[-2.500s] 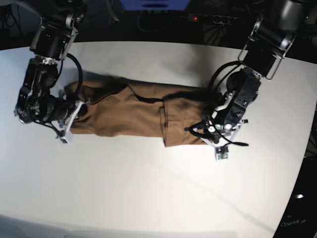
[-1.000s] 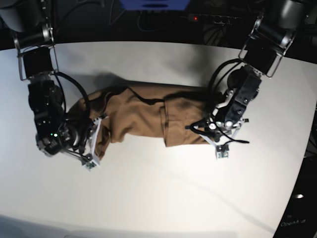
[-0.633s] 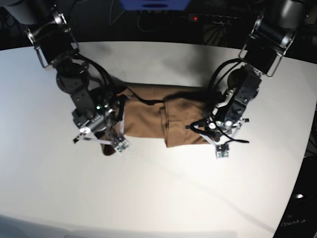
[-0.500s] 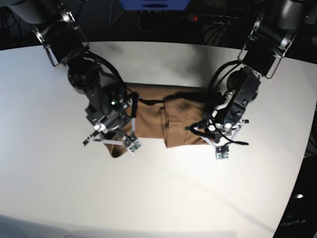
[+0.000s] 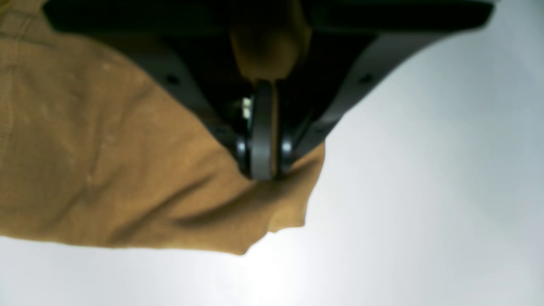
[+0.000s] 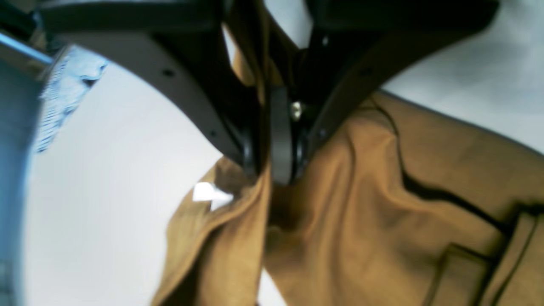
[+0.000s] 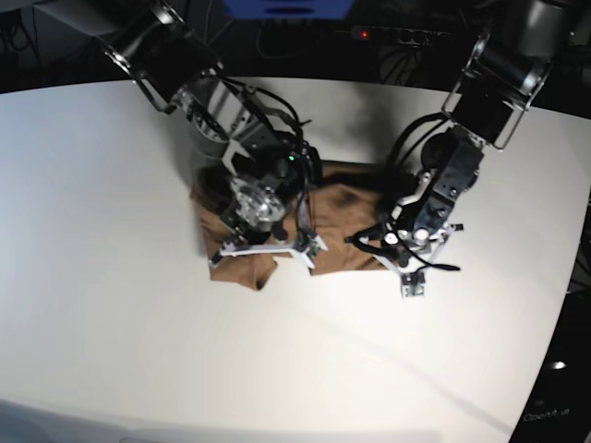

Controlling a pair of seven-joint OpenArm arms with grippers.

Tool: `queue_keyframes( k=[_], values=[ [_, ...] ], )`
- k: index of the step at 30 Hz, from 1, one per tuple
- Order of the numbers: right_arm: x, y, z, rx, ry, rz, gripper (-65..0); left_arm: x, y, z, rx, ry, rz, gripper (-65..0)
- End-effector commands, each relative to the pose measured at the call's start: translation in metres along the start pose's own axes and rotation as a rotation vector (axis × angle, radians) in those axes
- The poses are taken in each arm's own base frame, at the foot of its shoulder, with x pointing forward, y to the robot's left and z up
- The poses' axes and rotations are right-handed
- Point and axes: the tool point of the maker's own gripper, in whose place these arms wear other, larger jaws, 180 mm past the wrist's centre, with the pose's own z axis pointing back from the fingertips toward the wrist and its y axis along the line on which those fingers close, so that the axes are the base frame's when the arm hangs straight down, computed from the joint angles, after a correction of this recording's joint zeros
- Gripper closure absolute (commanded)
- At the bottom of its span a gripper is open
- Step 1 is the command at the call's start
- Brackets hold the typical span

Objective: Fold the T-shirt properly
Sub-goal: 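Lift the pinched end with the right gripper and fold it toward the left gripper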

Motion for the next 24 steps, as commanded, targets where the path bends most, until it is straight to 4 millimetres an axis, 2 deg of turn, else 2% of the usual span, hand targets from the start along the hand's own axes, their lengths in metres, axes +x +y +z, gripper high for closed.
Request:
queue_keyframes(
  k=[1,5,7,14,20,24],
  values=[
    [0.017,-0.008,0.008,-0.022,-0.049,-0.010,-1.9,-0.008,-0.002,0.000,-0.014,0.047,0.009,-2.3],
    [0.030,0.003,0.016,0.001,-0.080,-0.004,-1.9,-0.007,-0.004,0.001,-0.022,0.040,0.010,-2.3],
    [0.040,0.007,0.022,0.012,-0.101,-0.017,-1.9,0.000,-0.019,0.010,-0.061,0.015,0.010,-2.3],
    [0.061,-0.020,0.026,-0.044,-0.141,-0.024,-1.9,0.007,-0.039,0.035,-0.138,0.002,0.009,-2.3],
    [0.058,-0.041,0.010,-0.096,-0.092,0.002,-1.9,0.014,-0.042,0.041,-0.153,-0.027,0.009,-2.3],
    [0.051,-0.045,0.005,-0.107,-0.071,0.011,-1.9,0.025,-0.042,0.042,-0.153,-0.072,0.012,-2.3]
  ],
)
